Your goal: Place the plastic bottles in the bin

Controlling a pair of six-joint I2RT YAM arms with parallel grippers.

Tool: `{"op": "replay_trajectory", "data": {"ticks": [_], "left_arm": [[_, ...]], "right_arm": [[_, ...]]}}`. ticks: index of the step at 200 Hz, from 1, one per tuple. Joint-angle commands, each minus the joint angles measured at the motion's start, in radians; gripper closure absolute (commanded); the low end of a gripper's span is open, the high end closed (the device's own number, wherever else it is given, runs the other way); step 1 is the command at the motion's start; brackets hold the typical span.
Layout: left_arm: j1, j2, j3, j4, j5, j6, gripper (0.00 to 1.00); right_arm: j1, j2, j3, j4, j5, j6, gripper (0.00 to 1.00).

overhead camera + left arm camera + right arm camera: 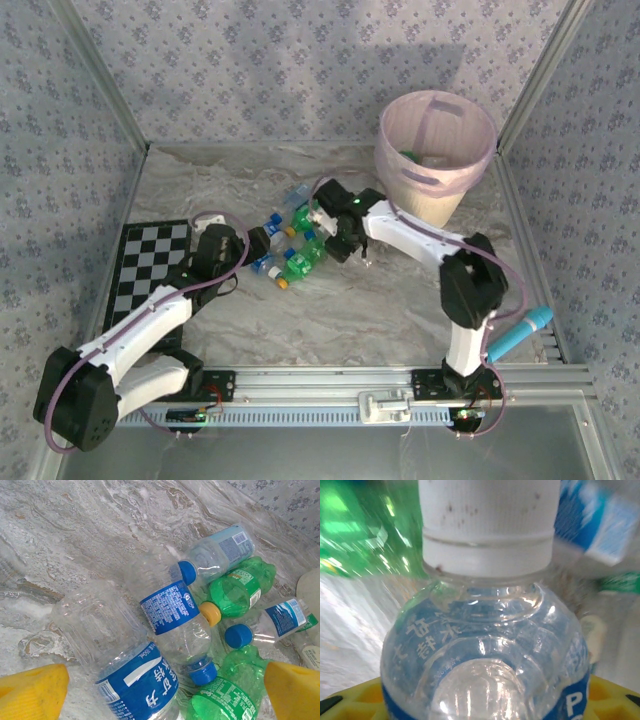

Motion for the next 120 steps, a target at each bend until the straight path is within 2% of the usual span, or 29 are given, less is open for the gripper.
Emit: {"op": "replay_trajectory", "data": {"ticks": [1,40,75,120], "left_arm": [[0.009,0.016,0.000,0.024,-0.017,-0.010,0.00],[0.008,0.043,0.012,0.042,0.007,-0.013,0.00],[0.008,0.050,0.012,0.051,0.013,-0.015,0.00],[0.008,0.062,0.011,0.068,0.023,-0.018,0.00]], "right_arm": [[-0.029,-0.119,0.021,0.100,-0.079,0.006,0.60],[-0.105,-0.278,0.030,0.317,-0.171,0.032,0.58],[-0.215,-0.363,0.066,0.452,-0.271,0.049,0.56],[-0.330,-0.382,0.133,0.568,-0.194,0.056,0.55]]}}
